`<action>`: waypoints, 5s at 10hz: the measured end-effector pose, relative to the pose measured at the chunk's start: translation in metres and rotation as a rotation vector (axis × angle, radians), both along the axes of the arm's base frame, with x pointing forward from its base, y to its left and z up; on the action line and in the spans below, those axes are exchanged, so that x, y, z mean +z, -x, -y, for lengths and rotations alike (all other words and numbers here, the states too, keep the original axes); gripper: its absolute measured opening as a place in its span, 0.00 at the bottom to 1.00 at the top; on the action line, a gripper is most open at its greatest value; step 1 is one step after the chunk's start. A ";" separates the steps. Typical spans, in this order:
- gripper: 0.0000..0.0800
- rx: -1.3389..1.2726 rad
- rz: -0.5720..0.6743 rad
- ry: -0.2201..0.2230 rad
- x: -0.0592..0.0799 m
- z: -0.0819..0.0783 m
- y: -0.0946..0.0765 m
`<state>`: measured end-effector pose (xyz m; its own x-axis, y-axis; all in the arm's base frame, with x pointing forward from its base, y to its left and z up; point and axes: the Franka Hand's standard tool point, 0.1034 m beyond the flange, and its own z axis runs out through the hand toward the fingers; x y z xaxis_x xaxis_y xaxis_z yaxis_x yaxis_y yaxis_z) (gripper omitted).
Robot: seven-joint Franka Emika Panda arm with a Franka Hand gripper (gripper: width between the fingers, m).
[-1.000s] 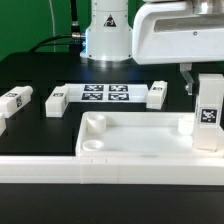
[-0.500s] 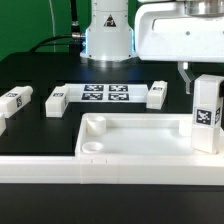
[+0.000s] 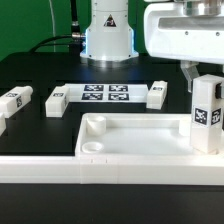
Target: Assemble desk
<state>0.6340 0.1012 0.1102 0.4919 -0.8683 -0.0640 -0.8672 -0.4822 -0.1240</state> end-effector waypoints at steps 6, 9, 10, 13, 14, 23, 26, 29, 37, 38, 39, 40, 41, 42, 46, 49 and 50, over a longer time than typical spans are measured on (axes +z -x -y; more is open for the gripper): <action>0.37 -0.506 -0.062 -0.121 -0.001 -0.008 0.000; 0.74 -0.378 -0.052 -0.108 -0.001 -0.009 0.000; 0.74 -0.307 -0.062 -0.099 -0.001 -0.010 0.002; 0.81 -0.103 -0.029 -0.087 -0.001 -0.010 0.002; 0.81 -0.004 -0.014 -0.079 -0.002 -0.010 0.002; 0.81 0.966 0.054 0.076 0.006 -0.004 -0.004; 0.81 1.108 0.070 0.082 0.006 -0.003 -0.004; 0.50 1.105 0.069 0.084 0.006 -0.002 -0.004; 0.36 0.619 0.022 0.053 0.005 0.000 -0.004; 0.36 0.548 0.014 0.049 0.005 0.000 -0.004; 0.36 0.484 0.009 0.047 0.005 0.000 -0.005; 0.36 0.416 0.002 0.043 0.005 0.000 -0.005; 0.36 0.347 -0.006 0.038 0.005 0.000 -0.005; 0.36 0.290 -0.013 0.035 0.005 0.000 -0.005; 0.36 -0.003 -0.034 0.002 0.004 -0.001 -0.003; 0.36 -0.321 -0.048 -0.064 0.004 -0.008 0.001; 0.36 -0.388 -0.054 -0.082 0.004 -0.009 0.000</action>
Offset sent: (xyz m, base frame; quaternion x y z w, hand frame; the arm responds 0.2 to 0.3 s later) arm -0.0110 0.0059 -0.0089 -0.0028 -0.0371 0.2872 0.9571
